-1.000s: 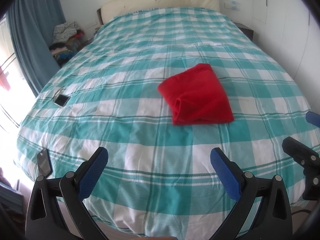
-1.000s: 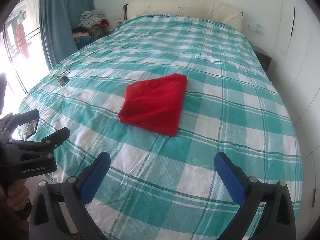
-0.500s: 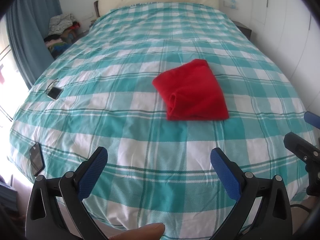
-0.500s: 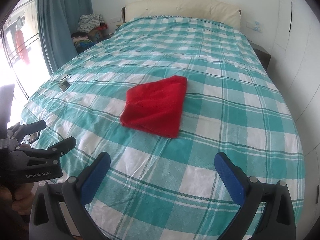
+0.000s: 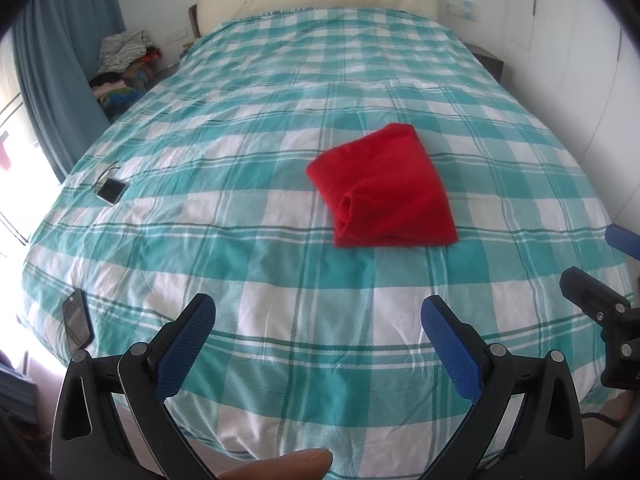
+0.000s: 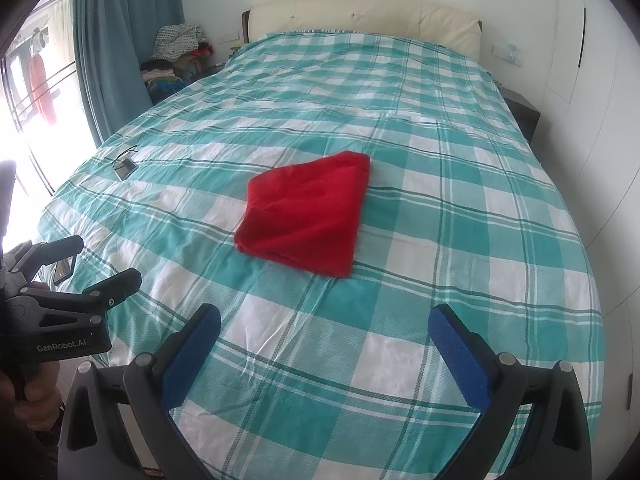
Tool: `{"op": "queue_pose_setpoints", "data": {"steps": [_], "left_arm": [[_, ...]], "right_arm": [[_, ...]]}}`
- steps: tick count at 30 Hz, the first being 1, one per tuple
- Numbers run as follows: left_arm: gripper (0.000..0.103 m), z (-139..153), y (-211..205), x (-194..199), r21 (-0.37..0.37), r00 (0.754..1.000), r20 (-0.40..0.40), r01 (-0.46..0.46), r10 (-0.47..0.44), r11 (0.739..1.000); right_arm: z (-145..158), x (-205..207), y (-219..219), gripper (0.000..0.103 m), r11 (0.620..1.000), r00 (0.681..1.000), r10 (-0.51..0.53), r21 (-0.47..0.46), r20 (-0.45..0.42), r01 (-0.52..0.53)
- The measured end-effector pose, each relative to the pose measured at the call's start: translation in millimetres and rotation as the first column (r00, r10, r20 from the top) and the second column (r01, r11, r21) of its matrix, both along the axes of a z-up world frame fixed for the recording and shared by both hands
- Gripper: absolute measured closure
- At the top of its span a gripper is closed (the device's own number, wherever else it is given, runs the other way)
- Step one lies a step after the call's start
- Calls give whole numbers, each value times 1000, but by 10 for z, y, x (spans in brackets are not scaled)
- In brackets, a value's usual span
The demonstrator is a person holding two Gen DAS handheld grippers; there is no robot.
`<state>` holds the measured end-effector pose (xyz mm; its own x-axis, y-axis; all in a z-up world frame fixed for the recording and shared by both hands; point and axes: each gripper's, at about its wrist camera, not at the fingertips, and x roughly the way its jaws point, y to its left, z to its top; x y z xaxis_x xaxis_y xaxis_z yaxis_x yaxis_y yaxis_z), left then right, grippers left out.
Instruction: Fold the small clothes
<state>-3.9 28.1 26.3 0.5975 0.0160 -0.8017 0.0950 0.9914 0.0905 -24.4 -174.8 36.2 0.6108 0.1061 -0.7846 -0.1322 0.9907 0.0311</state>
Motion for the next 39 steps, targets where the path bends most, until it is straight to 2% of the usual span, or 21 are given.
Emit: {"op": "queue_pose_setpoints", "data": {"steps": [15,25,32,39], "left_arm": [[0,30,-8,20,-7,1000,11,4,-4,1000],[0,29,-100,-1,30,1000,13,4,-4,1000],[0,44,-84,-19,-16,1000,20,12,-11,1000],[0,76,-140,-36,0,999,38,19,-19,1000]], "right_arm": [[80,-62,-98,1,999,999,-44,-17,20,44],[66,-103,-116,1,998,998,-50,-31,23,51],[51,-106,-116,1,998,999,-45,-30,21,46],[35,-97,-142,1,998,998,-58,-29,17,59]]}}
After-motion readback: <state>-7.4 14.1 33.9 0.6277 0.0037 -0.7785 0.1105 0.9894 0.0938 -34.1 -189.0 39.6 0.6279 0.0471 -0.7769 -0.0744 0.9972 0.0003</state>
